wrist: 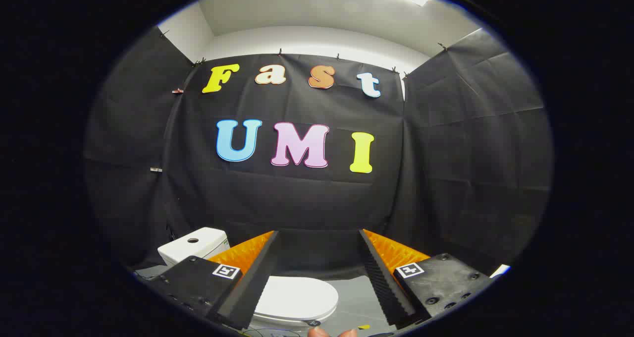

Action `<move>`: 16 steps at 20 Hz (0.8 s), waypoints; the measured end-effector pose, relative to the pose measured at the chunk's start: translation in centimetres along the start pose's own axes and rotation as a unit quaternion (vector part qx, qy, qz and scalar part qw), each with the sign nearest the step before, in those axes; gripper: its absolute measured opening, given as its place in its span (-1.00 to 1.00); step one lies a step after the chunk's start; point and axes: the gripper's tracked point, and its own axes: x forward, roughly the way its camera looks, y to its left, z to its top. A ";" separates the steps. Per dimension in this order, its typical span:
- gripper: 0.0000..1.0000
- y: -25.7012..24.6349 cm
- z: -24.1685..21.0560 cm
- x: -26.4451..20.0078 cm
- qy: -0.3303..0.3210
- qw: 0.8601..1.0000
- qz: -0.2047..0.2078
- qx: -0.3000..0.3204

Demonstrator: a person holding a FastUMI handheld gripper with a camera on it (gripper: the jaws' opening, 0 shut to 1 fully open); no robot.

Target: Open the toilet lid.

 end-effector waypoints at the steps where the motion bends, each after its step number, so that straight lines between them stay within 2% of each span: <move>1: 0.96 -0.1 -0.1 0.0 -0.001 1.000 -0.001 0.001; 16: 0.96 0.1 -0.3 0.4 -0.024 1.000 0.003 0.015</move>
